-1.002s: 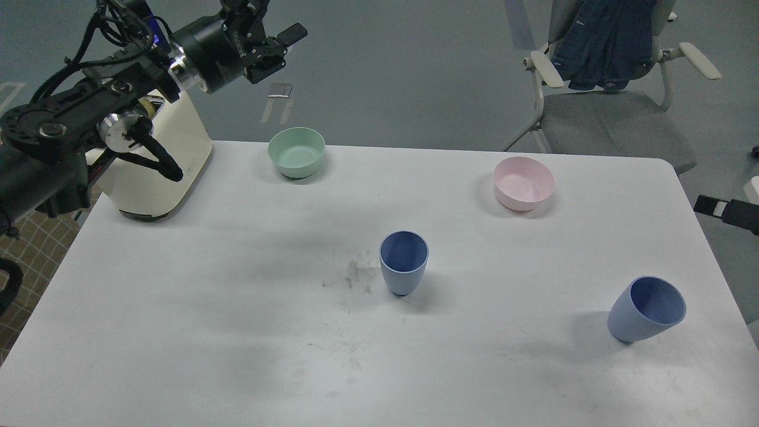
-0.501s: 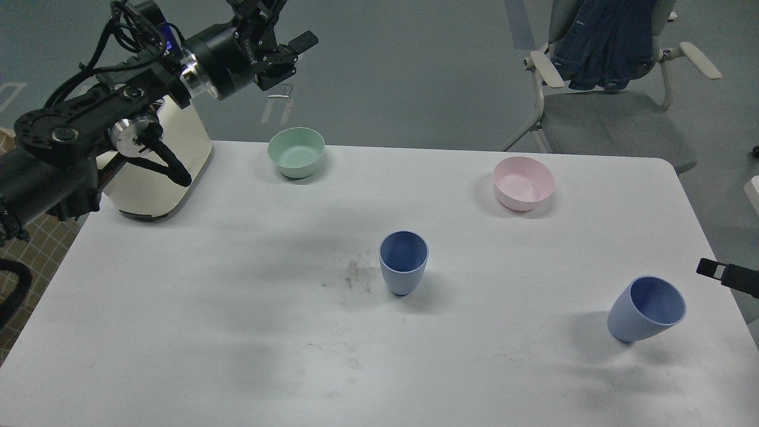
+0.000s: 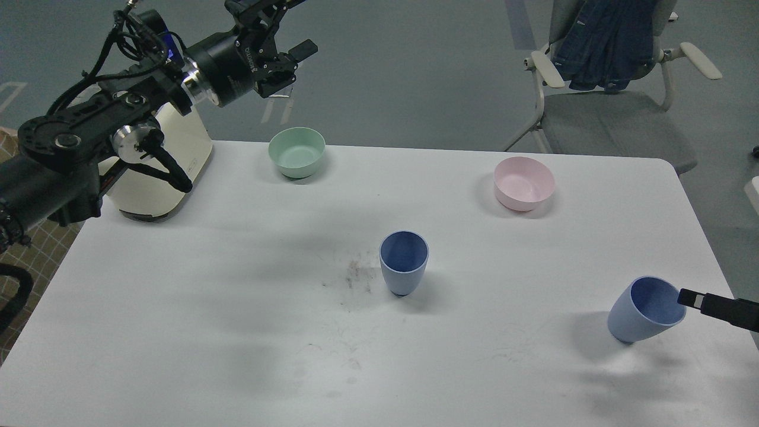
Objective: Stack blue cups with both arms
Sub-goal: 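Reach the right gripper to the other blue cup and grasp it, then lift the blue cup with the right gripper and lower it into the centered cup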
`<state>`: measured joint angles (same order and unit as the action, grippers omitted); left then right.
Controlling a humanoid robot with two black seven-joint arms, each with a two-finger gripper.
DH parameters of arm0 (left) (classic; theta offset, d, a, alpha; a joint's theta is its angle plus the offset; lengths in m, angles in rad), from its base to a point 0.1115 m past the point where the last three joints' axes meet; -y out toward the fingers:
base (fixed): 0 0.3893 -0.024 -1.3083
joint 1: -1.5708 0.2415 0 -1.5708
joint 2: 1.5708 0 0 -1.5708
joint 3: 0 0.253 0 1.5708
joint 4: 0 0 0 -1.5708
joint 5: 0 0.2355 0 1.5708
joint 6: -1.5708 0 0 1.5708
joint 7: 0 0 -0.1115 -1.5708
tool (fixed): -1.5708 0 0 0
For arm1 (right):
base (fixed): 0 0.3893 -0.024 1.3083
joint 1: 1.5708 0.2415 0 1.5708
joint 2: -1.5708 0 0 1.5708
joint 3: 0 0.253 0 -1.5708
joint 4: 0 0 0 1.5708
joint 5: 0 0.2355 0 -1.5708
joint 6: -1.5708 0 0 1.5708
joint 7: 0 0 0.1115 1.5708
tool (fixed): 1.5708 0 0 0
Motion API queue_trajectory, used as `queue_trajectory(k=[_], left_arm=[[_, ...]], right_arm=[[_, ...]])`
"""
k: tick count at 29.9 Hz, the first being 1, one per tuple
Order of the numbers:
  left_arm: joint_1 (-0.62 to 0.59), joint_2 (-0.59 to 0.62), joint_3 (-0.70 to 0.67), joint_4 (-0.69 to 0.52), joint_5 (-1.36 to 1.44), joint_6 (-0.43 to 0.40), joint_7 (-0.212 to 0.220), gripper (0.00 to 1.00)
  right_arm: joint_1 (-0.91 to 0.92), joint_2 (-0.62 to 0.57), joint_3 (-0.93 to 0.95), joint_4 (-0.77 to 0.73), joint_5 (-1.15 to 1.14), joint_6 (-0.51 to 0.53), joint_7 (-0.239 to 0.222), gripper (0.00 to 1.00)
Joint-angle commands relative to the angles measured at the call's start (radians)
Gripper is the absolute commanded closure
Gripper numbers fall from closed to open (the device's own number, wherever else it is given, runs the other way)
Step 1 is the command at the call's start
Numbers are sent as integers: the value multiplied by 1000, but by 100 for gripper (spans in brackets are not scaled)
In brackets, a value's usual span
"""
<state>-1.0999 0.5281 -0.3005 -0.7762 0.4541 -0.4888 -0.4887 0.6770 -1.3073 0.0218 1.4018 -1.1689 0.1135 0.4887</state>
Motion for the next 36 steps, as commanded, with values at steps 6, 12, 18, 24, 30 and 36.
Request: queue_trajectory(k=[6, 12, 18, 24, 30, 36], left_arm=[[3, -3, -2, -2, 0, 0, 0, 6], [3, -3, 0, -2, 0, 0, 0, 6], [8, -2, 0, -11, 0, 0, 0, 6], [9, -2, 0, -12, 0, 0, 0, 6], [8, -3, 0, -12, 0, 0, 0, 6], [8, -2, 0, -12, 0, 0, 0, 6]], right_arm=[[-11, 77, 0, -53, -2, 6, 0, 49], [-13, 79, 0, -55, -2, 32, 0, 85], [-11, 79, 0, -55, 0, 41, 0, 100], [12, 77, 4, -49, 2, 41, -10, 100], [117, 17, 14, -30, -3, 66, -12, 100], [338, 57, 14, -61, -151, 161, -13, 100]])
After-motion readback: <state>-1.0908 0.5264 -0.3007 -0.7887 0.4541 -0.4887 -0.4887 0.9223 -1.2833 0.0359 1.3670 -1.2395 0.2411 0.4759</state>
